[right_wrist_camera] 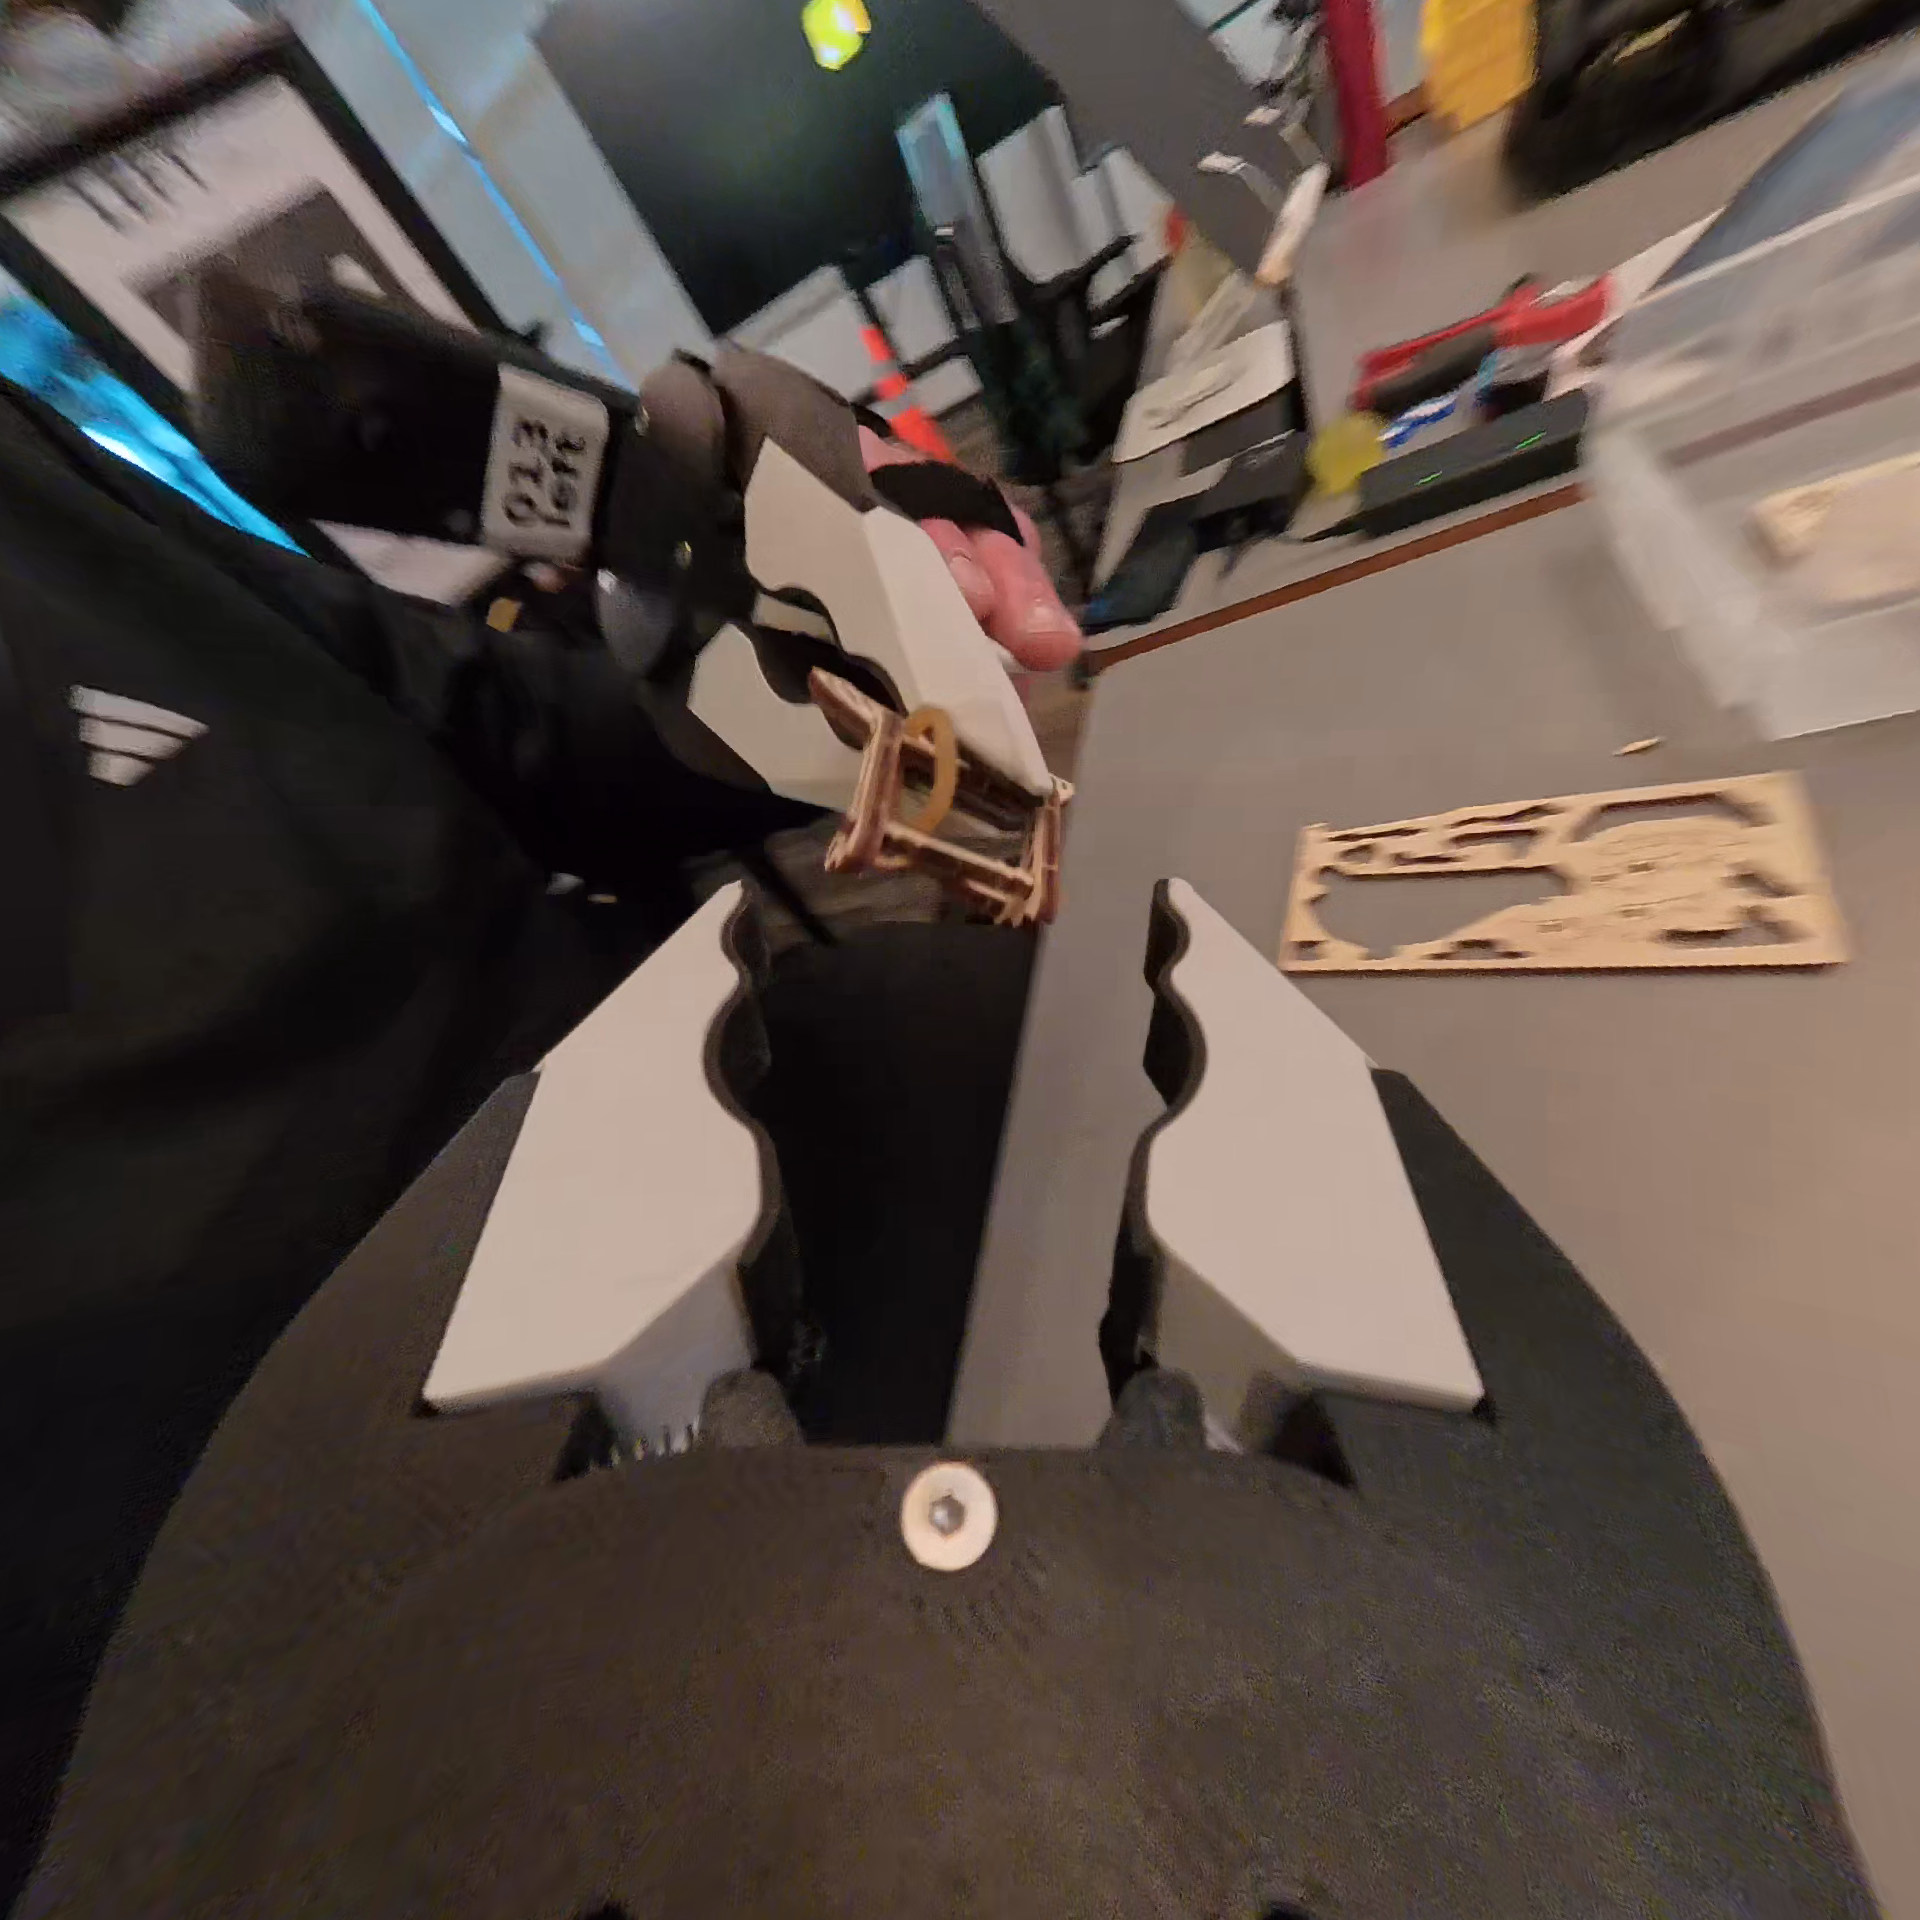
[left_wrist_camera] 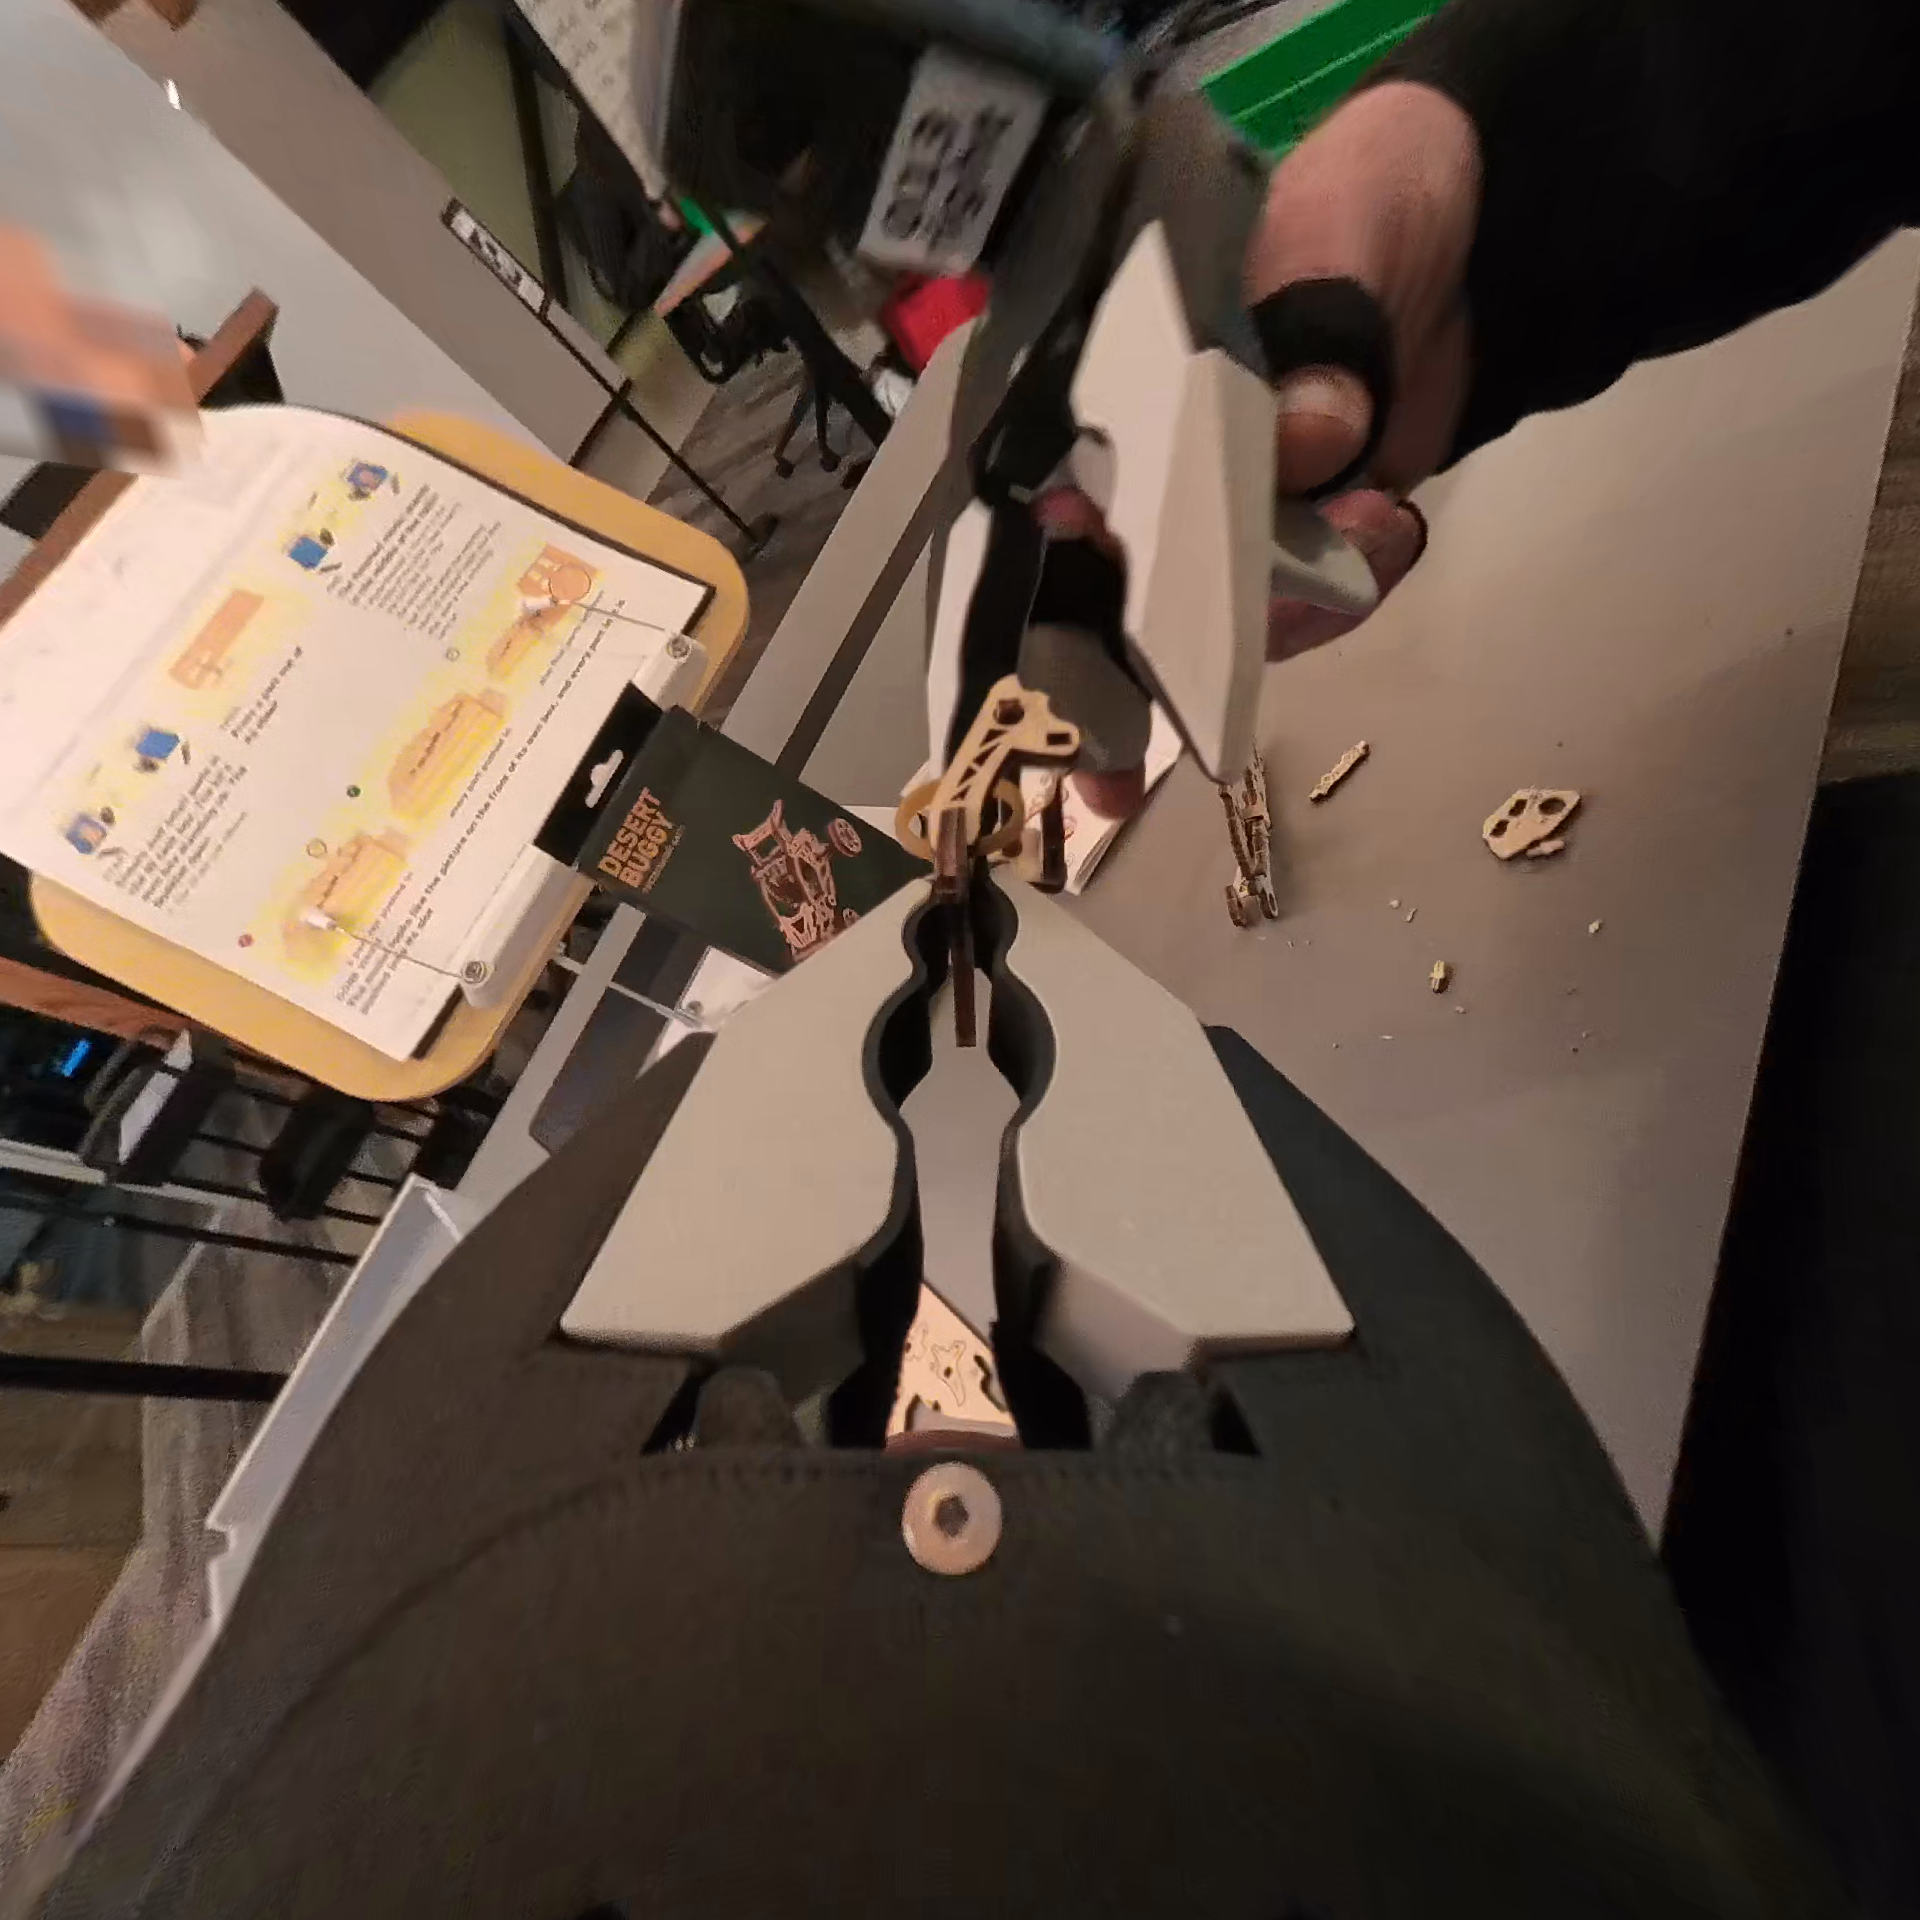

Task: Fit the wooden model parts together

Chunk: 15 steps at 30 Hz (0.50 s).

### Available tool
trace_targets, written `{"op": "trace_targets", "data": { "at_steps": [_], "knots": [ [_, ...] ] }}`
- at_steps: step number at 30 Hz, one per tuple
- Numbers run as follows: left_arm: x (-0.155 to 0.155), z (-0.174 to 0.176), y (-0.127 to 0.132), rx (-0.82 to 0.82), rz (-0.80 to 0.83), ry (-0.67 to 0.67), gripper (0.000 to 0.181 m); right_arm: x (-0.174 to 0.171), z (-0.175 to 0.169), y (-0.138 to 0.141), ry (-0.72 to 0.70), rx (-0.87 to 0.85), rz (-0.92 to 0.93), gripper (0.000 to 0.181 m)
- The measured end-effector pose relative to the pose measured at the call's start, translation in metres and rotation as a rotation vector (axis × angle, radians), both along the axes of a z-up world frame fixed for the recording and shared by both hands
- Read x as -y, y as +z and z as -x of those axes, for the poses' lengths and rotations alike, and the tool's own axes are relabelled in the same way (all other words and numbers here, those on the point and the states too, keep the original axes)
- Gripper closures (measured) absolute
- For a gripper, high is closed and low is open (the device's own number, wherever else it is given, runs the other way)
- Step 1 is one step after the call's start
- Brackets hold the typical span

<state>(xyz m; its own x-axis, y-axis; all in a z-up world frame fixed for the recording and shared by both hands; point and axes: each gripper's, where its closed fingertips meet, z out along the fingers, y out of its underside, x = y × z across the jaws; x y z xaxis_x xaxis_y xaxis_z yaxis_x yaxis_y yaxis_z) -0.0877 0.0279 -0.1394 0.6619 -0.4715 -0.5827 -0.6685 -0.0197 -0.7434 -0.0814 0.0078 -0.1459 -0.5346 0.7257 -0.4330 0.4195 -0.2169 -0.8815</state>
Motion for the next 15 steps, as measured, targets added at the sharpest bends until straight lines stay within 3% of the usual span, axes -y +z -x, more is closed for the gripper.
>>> {"op": "trace_targets", "data": {
  "at_steps": [3,5,11,15],
  "knots": [
    [-0.004,0.003,0.001,0.032,0.033,0.029,0.18,-0.01,-0.005,0.01,-0.119,-0.097,-0.155,0.122],
    [-0.007,0.004,0.003,0.055,0.036,0.048,0.18,-0.013,-0.006,0.015,-0.176,-0.108,-0.189,0.121],
    [-0.011,-0.003,0.009,0.043,-0.004,0.048,0.18,-0.016,-0.003,0.022,-0.225,-0.067,0.087,0.122],
    [-0.013,-0.003,0.013,0.072,-0.023,0.069,0.18,-0.01,0.0,0.015,-0.232,-0.053,0.07,0.125]
  ]
}}
